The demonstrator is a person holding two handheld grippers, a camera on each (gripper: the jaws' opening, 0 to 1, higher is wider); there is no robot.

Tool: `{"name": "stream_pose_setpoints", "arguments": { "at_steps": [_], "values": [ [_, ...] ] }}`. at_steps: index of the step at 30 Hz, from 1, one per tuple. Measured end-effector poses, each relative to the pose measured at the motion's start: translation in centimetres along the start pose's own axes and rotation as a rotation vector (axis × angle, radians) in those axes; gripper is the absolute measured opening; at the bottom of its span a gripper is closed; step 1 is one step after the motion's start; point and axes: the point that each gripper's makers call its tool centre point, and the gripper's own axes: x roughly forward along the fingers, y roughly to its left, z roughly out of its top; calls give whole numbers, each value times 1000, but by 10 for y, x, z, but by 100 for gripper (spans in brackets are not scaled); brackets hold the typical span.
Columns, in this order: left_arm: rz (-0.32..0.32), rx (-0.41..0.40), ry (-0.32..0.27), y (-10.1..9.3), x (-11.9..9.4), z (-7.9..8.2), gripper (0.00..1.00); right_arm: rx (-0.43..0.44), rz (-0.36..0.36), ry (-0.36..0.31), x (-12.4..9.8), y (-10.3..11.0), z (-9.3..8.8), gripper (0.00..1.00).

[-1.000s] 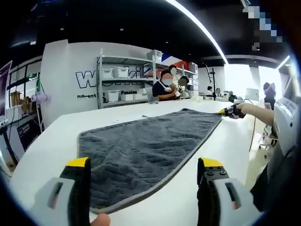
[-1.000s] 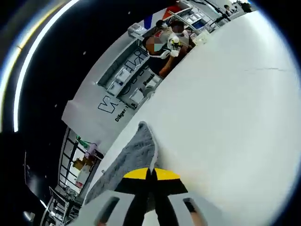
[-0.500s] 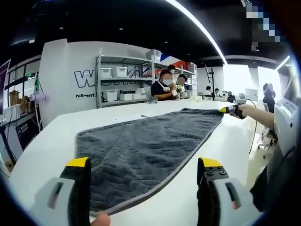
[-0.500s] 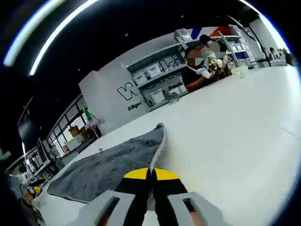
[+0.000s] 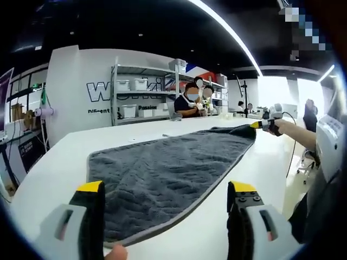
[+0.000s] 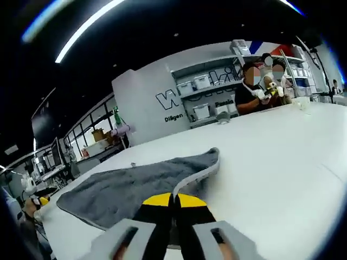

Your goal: Fold the towel on the table until its edges align and the towel forms a compact rectangular stack.

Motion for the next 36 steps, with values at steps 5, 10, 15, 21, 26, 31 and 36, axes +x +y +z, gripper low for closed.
{"name": "stream_pose_setpoints", "arguments": {
  "at_steps": [5,10,15,21,26,31,36],
  "values": [
    [2,-1,1,0,-1,-1,98,70,88,-1,9,23,-1,2],
    [3,-6,4,1,-2,-3,98,45,126,34,19,44,-11,2],
    [8,-8,5,3,-2,-4,98,39,157,50,26,56,-15,2],
    [8,-9,6,3,-2,-4,98,-5,182,72,32,71,-21,2],
    [9,-12,8,3,-2,-5,98,-40,207,63,34,85,-18,2],
    [10,-11,7,2,-3,-5,98,-64,242,68,36,98,-17,3],
    [14,-13,7,4,-4,-5,98,-98,261,85,41,109,-24,3]
  ]
}}
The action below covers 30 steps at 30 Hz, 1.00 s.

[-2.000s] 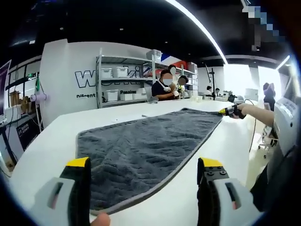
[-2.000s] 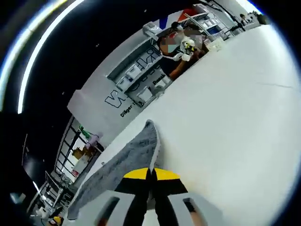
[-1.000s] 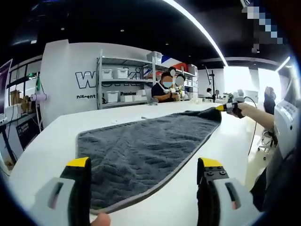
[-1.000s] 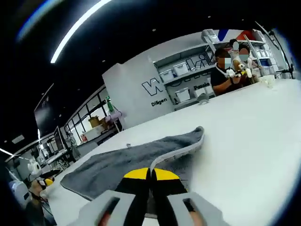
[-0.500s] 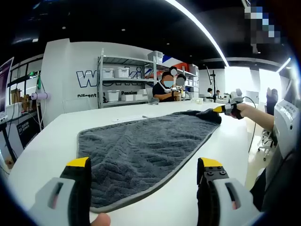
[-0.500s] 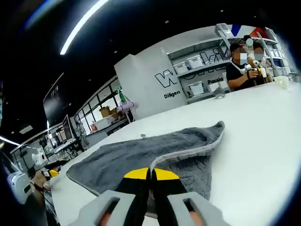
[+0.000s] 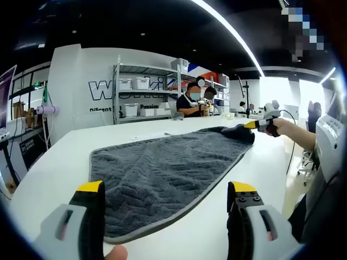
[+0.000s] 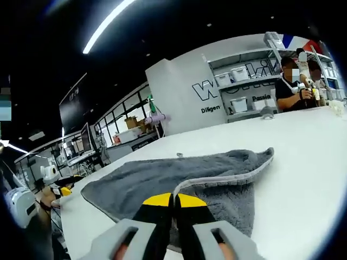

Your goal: Fold the towel on the table until its edges align and the towel forms a compact rectangular stack.

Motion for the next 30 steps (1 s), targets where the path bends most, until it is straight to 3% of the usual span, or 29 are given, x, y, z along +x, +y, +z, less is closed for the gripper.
{"name": "stream_pose_setpoints", "arguments": {
  "at_steps": [9,22,30],
  "values": [
    [12,-2,3,4,-4,-1,98,-38,27,37,13,11,-9,3],
    [13,-6,8,5,-4,-4,98,-40,67,22,20,26,-3,3],
    [13,-11,7,6,-4,-6,98,-32,108,37,30,40,-8,3]
  ]
}}
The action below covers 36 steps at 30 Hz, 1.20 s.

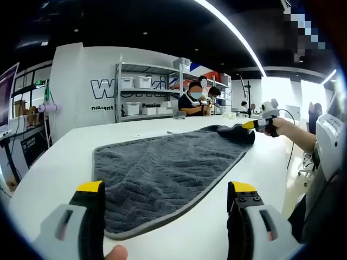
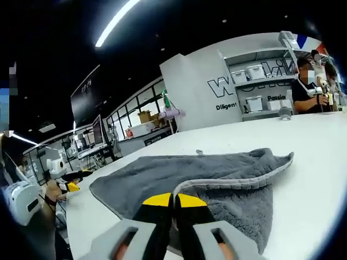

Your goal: Fold the towel on the table until its edges align and the towel forms a compact rectangular stack.

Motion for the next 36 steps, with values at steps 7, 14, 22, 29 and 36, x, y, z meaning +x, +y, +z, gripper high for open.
{"name": "stream_pose_setpoints", "arguments": {
  "at_steps": [7,14,22,29,36],
  "values": [
    [10,-7,1,3,-2,-2,98,16,39,2,9,11,0,3],
    [8,-10,2,2,-2,-4,98,25,75,7,17,24,0,3],
    [11,-11,4,4,-5,-6,98,44,99,4,23,31,0,3],
    [11,-13,6,5,-6,-7,98,50,111,3,27,36,0,3],
    [14,-15,5,6,-6,-7,98,58,125,3,31,40,0,3]
  ]
}}
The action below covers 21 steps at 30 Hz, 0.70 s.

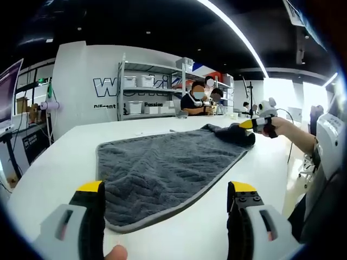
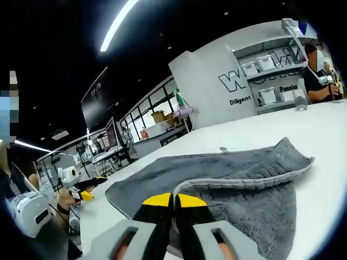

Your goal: Fold the towel on the table until its edges align and the towel forms a compact rectangular stack.

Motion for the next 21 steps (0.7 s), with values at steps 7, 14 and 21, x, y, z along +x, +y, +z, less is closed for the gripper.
{"name": "stream_pose_setpoints", "arguments": {
  "at_steps": [7,14,21],
  "values": [
    [-1,0,1,0,0,-1,98,2,13,1,4,4,1,3],
    [-1,-1,3,1,-1,-1,98,9,36,2,11,10,0,3],
    [4,0,2,3,-3,0,98,15,46,3,15,12,0,3]
  ]
}}
